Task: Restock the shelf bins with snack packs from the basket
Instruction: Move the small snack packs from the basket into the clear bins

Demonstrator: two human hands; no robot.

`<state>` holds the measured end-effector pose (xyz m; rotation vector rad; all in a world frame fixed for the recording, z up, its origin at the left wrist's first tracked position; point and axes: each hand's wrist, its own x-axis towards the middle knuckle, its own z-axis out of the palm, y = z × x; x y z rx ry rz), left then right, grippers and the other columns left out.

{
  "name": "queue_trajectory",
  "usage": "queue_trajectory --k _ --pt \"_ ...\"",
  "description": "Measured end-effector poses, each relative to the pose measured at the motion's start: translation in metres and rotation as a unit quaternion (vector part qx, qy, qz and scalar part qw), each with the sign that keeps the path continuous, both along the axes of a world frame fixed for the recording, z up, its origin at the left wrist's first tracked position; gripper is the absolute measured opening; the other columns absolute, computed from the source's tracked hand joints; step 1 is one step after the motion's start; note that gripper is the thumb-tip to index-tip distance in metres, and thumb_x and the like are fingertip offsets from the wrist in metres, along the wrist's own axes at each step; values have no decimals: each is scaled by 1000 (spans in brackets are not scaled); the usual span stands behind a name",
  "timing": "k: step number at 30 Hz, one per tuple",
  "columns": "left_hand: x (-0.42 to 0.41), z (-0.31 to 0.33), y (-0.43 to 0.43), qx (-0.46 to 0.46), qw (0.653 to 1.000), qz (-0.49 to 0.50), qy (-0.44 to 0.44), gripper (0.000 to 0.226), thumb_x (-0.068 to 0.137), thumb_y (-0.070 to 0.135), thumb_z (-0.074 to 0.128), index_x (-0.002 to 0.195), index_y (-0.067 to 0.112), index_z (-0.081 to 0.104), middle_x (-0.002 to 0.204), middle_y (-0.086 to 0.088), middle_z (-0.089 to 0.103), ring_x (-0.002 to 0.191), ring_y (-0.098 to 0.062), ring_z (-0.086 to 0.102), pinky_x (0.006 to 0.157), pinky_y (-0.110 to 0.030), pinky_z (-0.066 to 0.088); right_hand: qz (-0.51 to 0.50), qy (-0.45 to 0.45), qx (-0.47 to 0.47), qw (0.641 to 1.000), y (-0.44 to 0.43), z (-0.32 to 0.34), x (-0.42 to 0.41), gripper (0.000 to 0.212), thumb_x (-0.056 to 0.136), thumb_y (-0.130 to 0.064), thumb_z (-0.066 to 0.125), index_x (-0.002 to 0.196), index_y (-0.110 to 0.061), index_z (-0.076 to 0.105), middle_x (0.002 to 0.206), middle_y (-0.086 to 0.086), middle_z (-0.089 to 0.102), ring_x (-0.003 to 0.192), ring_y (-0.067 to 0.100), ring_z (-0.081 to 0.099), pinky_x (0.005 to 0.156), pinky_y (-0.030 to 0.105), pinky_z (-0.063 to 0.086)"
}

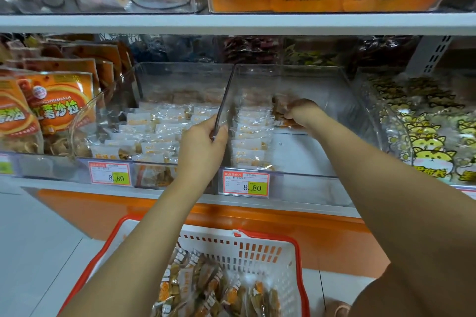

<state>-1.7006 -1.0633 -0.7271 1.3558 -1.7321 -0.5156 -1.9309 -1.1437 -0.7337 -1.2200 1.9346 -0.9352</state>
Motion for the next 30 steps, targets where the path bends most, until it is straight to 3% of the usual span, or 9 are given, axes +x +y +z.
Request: queue_trajectory --k 4,8,13,15,17,20,24,28,30 --pt "1 3 3 -2 1000 -7 -1 29 99 20 48 70 25 49 56 6 46 51 -6 41 45 -7 32 -14 102 14 995 20 11 3 26 92 -16 56 68 -14 48 87 9 55 78 22 52 80 35 47" --pt "4 2 9 -14 999 -32 -16 21 100 32 46 98 20 63 66 5 56 62 -6 51 50 -8 33 -24 154 -46 987 61 33 11 23 87 -28 63 76 -8 59 73 8 59 65 20 54 53 22 39" --pt "16 -7 54 -79 996 -36 16 35 101 31 42 132 18 53 123 13 53 110 -2 50 91 -20 43 46 257 -131 956 131 52 42 38 86 -33 65 59 -10 51 57 3 49 61 21 49 53 27 32" --pt "27 -12 74 -115 993 -29 25 22 101 25 43 114 22 61 108 12 58 96 2 53 82 -17 42 116 280 -125 945 163 52 59 44 88 -36 64 55 -12 46 52 0 44 53 16 44 48 26 29" --pt "39 -20 91 -133 990 -43 -11 30 100 22 45 74 32 53 64 13 53 60 1 50 56 -16 35 194 278 -85 937 190 43 72 44 89 -35 63 55 -13 47 53 1 44 52 14 42 50 27 32" --pt "54 -44 111 22 990 -74 -116 37 99 25 46 65 25 58 48 7 47 46 -6 43 48 -22 27 271 335 29 902 215 4 79 40 89 -32 61 57 -15 42 59 0 44 60 16 44 54 29 34" --pt "75 -102 125 188 952 -83 -227 30 96 23 51 76 9 68 69 -7 65 60 -18 57 58 -29 42 255 375 174 874 233 -65 64 33 92 -29 56 65 -16 45 67 -3 47 66 15 49 51 22 36" --pt "107 -169 136 296 901 -41 -314 20 92 13 51 73 12 56 72 -5 58 62 -19 52 60 -27 43 246 318 256 879 251 -106 56 32 98 -25 48 66 -23 45 68 -7 47 70 10 49 55 15 35" --pt "120 -191 141 342 869 -33 -356 24 93 11 49 69 14 46 68 -2 52 57 -16 47 56 -25 41 239 256 299 888 255 -119 58 12 95 -20 53 91 -15 63 90 3 65 73 12 54 59 17 43"
